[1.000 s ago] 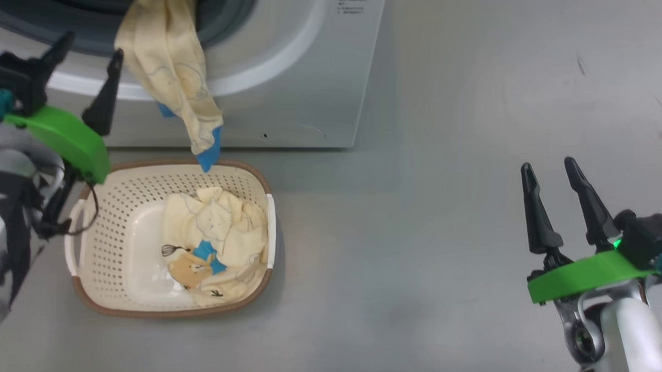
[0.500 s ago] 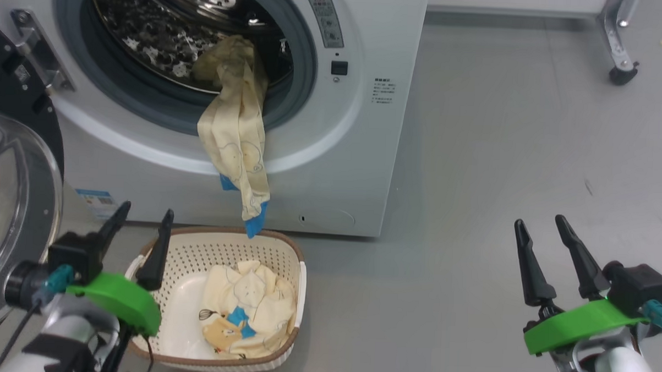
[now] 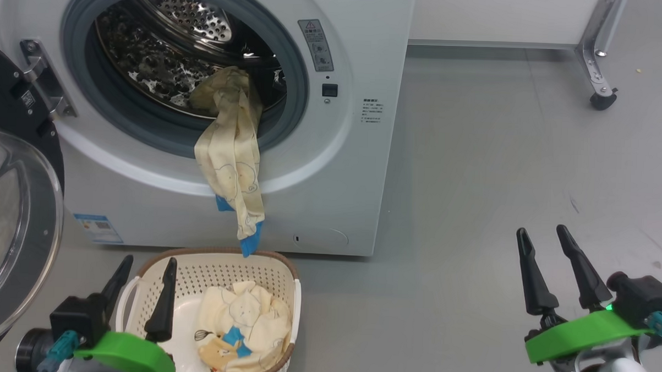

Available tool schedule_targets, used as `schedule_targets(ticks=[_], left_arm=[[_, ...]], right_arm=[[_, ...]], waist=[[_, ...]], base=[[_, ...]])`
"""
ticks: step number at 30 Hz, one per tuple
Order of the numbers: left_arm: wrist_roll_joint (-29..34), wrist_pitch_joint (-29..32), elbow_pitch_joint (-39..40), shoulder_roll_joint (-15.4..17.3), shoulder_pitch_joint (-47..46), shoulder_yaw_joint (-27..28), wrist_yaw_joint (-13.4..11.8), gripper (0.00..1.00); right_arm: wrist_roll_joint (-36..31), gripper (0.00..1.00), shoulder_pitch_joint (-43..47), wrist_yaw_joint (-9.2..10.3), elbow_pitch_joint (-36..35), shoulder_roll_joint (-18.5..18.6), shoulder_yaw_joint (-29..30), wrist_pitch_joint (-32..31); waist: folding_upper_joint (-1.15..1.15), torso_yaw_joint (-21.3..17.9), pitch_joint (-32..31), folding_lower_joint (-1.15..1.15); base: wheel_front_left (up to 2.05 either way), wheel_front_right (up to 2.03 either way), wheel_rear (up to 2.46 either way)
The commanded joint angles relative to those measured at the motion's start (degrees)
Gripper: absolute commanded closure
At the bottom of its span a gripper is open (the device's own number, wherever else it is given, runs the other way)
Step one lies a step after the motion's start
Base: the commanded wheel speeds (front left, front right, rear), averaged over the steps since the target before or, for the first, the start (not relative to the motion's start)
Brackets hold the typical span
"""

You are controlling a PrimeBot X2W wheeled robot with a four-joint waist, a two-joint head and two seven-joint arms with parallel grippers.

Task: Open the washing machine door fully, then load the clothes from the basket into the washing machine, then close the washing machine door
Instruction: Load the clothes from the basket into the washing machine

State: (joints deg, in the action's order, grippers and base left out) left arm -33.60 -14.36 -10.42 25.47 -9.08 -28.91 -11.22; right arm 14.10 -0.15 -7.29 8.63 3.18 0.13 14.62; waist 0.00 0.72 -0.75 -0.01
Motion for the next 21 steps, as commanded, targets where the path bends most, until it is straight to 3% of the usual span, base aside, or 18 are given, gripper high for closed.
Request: schedule_targets(ticks=[1,10,21], left_arm=[[0.69,-0.63,1.96,0.53,-1.55,3.76,-0.55,0.00],[3.53,-0.63,1.78,-3.51,0.88,7.68,1.01,0.00],[6.19,-0.63,-0.06,-6.02,1.51,9.96,3.65,0.00]], right_arm=[[-0.28,0.00,-1.30,-0.20,-2.02,0.54,-1.25,0.38],[-0.81,0.00,-1.25,-0.20,-1.90,0.62,-1.50,0.38],[-0.76,0.00,-1.15,-0.20,-1.44,0.58,-1.72,0.38]], waist=[[0.00,-0.20,0.10,0.01],[0.00,-0.67,0.55,0.01],[0.00,-0.83,0.49,0.01]], base=[[0.00,0.00,0.00],[0.00,0.00,0.00],[0.00,0.00,0.00]])
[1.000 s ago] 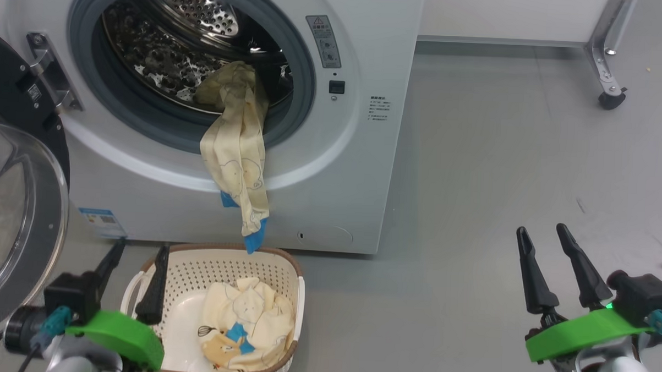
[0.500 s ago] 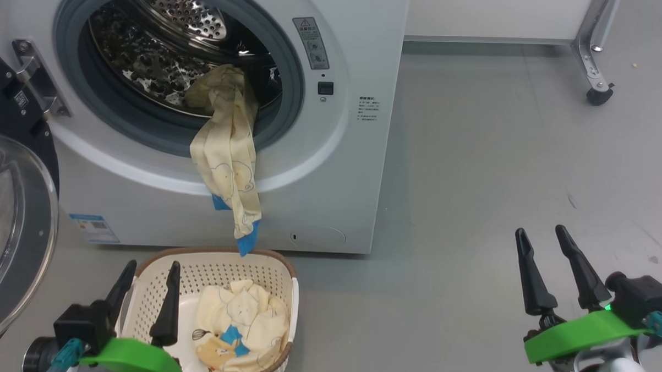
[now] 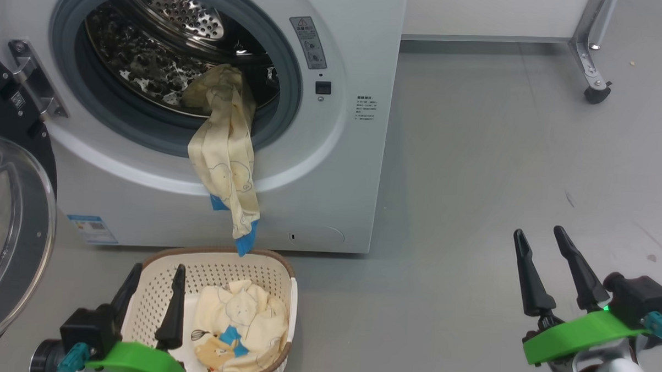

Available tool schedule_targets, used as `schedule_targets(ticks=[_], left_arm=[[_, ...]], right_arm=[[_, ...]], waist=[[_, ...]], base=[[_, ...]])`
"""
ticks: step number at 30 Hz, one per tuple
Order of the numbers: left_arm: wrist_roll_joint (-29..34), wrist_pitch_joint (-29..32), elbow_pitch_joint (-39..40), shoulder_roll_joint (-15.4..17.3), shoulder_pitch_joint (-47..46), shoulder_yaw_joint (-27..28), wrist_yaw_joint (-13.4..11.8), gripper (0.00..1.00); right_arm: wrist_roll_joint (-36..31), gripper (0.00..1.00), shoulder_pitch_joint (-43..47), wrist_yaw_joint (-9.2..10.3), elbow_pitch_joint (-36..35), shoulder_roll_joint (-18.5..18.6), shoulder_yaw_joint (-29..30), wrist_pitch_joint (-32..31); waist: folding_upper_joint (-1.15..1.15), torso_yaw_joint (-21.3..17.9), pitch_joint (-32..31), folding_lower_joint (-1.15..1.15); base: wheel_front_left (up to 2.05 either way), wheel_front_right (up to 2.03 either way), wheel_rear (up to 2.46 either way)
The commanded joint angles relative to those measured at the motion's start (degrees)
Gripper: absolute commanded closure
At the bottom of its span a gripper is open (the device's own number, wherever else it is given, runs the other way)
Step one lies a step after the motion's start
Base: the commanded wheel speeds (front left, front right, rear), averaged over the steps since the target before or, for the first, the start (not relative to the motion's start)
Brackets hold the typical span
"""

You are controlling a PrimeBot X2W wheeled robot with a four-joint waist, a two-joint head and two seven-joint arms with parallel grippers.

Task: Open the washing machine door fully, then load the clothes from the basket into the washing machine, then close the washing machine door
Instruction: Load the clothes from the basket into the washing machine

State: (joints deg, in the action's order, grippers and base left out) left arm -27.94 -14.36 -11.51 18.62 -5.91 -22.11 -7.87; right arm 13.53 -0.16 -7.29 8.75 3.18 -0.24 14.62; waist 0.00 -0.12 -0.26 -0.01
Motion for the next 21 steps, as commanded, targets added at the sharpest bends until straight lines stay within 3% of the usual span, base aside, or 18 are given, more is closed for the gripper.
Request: schedule_targets(ticks=[1,14,21], left_arm=[[0.72,-0.63,0.87,0.68,-1.67,3.31,0.49,0.00],[2.43,-0.63,-0.16,-1.27,-2.14,5.06,2.38,0.00],[2.14,-0.63,-2.98,-2.38,-5.61,6.57,4.14,0.00]], right_arm=[[-0.19,0.00,-1.14,-0.20,-1.50,0.58,-1.40,0.38],[-0.32,0.00,-1.79,-0.20,-1.81,0.80,-1.74,0.38],[-0.92,0.00,-4.04,-0.20,-2.72,0.92,-1.54,0.38]], waist=[[0.00,0.01,-0.01,0.01],[0.00,-0.29,2.03,0.01],[0.00,-1.22,8.70,0.01]], base=[[0.00,0.00,0.00],[0.00,0.00,0.00],[0.00,0.00,0.00]])
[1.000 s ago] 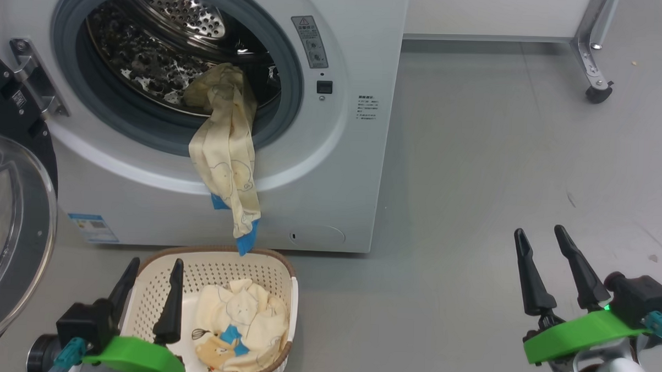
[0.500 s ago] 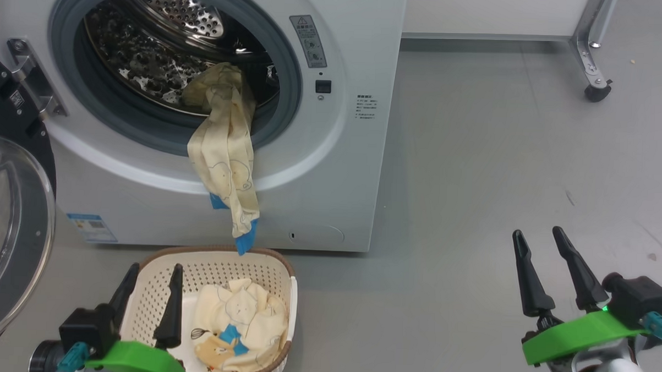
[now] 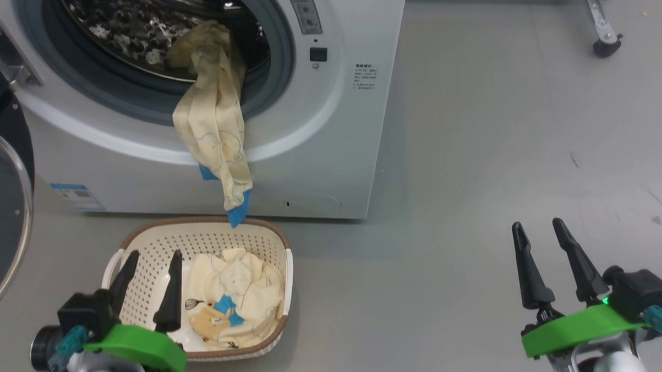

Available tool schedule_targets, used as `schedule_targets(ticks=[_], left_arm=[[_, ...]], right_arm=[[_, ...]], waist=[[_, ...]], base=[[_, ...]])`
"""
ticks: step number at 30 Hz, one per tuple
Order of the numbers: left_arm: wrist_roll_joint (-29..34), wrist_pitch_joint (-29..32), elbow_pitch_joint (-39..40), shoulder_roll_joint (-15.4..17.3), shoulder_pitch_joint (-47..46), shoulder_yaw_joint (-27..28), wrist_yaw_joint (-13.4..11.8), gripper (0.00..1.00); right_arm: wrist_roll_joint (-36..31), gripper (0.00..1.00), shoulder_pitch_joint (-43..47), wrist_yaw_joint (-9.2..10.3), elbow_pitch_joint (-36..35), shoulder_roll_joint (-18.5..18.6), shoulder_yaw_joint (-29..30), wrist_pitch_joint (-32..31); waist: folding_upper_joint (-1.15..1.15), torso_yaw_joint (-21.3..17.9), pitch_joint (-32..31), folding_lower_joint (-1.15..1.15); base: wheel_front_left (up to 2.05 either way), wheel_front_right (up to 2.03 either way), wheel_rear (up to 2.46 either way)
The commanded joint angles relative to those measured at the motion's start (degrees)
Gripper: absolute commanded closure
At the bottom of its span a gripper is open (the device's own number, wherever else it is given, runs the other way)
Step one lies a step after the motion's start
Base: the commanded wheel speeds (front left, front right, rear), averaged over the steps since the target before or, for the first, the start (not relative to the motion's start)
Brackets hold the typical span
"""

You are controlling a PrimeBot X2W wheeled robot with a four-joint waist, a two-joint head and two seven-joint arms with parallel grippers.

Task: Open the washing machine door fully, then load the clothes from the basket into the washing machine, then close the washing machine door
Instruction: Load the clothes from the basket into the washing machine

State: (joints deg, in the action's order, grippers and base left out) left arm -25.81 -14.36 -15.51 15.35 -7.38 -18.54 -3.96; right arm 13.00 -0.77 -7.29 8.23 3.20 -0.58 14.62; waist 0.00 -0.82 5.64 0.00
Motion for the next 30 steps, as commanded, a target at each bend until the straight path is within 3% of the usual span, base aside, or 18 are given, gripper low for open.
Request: schedule_targets(ticks=[1,8,15,30], left_arm=[[0.01,-0.63,0.41,0.74,-4.99,3.15,0.49,0.00],[-1.96,-0.63,-5.54,-0.80,-12.50,4.12,3.45,0.00],[-3.77,0.54,-17.23,-1.39,-24.93,4.60,6.51,0.00],[-2.61,2.32,-39.20,0.07,-50.39,3.11,9.36,0.00]], right_arm=[[-0.52,0.00,-3.86,-0.20,-2.34,0.90,-1.14,0.38],[-1.64,0.00,-6.59,-0.20,-3.30,1.18,-1.41,0.38],[-2.62,0.00,-10.23,-0.20,-4.59,1.02,-1.50,0.38],[-3.67,0.00,-14.52,-0.20,-6.01,0.05,-2.86,0.38]], waist=[[0.00,-0.62,3.82,0.00],[0.00,-1.40,11.61,0.00],[0.00,-3.49,19.99,0.00],[0.00,-7.65,31.36,0.00]], base=[[0.00,0.00,0.00],[0.00,0.00,0.00],[0.00,0.00,0.00],[0.00,0.00,0.00]])
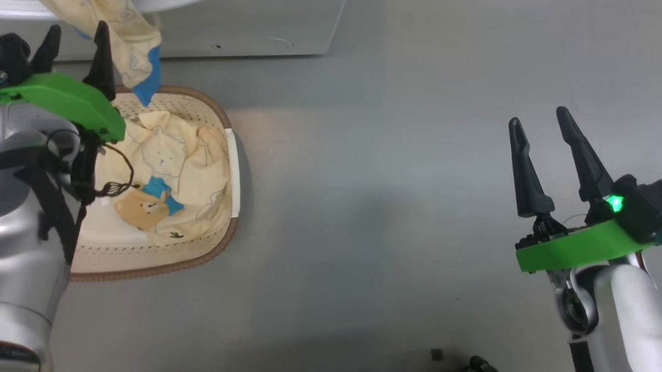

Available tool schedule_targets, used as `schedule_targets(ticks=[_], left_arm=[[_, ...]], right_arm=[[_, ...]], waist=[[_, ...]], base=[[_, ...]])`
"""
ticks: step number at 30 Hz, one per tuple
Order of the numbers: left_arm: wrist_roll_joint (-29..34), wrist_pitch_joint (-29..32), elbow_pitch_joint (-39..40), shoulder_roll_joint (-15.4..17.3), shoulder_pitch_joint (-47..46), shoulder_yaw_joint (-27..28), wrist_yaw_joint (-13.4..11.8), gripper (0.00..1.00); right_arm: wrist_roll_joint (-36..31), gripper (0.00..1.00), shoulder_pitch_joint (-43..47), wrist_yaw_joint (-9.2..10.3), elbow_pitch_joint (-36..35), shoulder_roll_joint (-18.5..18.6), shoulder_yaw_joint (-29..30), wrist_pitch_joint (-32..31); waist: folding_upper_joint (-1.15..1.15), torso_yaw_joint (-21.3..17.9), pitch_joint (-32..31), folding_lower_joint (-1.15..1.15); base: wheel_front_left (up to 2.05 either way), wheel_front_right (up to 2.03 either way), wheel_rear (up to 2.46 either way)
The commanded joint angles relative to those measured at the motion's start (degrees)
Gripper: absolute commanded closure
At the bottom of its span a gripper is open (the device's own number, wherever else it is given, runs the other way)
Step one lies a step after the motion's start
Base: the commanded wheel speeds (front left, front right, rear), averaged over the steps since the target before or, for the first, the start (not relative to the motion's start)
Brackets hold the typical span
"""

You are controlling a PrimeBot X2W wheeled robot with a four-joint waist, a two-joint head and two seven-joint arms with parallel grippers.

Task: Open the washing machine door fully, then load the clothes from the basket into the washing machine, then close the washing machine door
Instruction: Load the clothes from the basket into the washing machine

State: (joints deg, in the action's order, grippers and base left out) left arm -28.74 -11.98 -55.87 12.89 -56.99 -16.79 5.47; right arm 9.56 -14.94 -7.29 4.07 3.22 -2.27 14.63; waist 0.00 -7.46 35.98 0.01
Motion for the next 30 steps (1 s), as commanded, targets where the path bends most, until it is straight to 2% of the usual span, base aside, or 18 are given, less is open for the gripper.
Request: schedule_targets(ticks=[1,14,29,30], left_arm=[[0.19,0.13,-0.04,2.50,-1.95,1.36,0.01,0.00],[0.03,-0.73,-10.72,2.69,-11.10,1.05,-0.32,0.00],[-1.25,-1.90,-15.23,2.68,-15.96,1.50,-0.39,0.00],[-1.35,-1.97,-15.34,2.71,-16.20,1.52,-0.31,0.51]], right_arm=[[-0.21,0.00,-0.56,-0.20,-1.87,-0.02,-1.33,0.37],[0.93,0.00,-1.64,-0.20,-1.81,-0.33,-2.62,0.37],[1.61,0.00,-2.28,-0.20,-1.86,-0.34,-3.85,0.37],[1.66,0.00,-2.33,-0.20,-1.85,-0.34,-3.96,0.37]], waist=[[0.00,-1.31,1.41,-0.01],[0.00,-4.16,3.82,-0.01],[0.00,-4.57,4.99,-0.01],[0.00,-4.60,5.07,-0.01]], base=[[0.00,0.00,0.00],[0.00,0.00,0.00],[0.00,0.00,0.00],[0.00,0.00,0.00]])
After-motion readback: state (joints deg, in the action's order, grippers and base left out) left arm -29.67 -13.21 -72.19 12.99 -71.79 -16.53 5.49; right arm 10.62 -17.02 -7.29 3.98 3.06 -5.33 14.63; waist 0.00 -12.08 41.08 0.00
